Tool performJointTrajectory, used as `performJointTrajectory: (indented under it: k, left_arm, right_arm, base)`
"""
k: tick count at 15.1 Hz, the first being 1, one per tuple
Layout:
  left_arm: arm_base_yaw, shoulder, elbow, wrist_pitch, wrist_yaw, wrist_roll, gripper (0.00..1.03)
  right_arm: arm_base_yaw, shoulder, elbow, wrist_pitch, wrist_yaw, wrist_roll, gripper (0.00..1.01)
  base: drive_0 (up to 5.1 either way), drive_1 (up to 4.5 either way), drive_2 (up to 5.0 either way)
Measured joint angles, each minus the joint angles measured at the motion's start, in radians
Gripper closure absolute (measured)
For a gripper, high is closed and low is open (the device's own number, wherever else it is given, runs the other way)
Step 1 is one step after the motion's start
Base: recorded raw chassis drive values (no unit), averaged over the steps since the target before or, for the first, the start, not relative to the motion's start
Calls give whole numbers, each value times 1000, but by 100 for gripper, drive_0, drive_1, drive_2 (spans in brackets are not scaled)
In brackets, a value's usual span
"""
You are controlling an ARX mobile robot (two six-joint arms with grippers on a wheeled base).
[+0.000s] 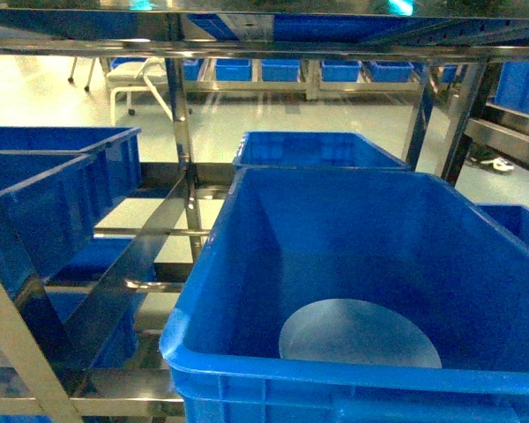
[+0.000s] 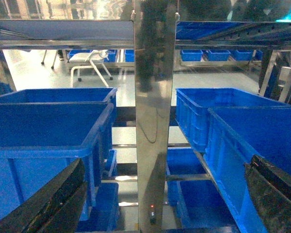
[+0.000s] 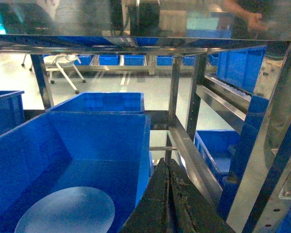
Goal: Place blue tray on left shelf second layer neatly
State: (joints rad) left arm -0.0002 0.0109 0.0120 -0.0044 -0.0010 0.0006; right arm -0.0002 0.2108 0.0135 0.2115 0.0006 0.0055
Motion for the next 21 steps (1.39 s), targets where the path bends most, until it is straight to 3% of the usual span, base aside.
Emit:
performJointTrajectory:
  k: [3,4,6,12,13,14,21]
  left_arm:
    - [0,0,0,0,0,0,5]
    - [0,0,0,0,0,0,5]
    - [0,0,0,2,1,0,5]
    - [0,0,0,0,0,0,5]
    - [0,0,0,0,0,0,5]
    - [0,0,0,0,0,0,5]
    - [0,0,0,0,0,0,5]
  right_arm:
    - [0,-51,0,-60,0,0,99]
    - [0,-159,0,-213,0,0,99]
    - [0,-207,0,-216,2,0,97]
    - [0,-206,0,-217,0,0,25]
    - [0,-206,0,-216,0,0,7]
    - [0,-206,0,-217,0,0,2]
    - [0,-206,0,-217,0,0,3]
  base:
    - [0,0,0]
    - [0,0,0]
    - [0,0,0]
    - [0,0,0]
    - [0,0,0]
    - [0,0,0]
    - [0,0,0]
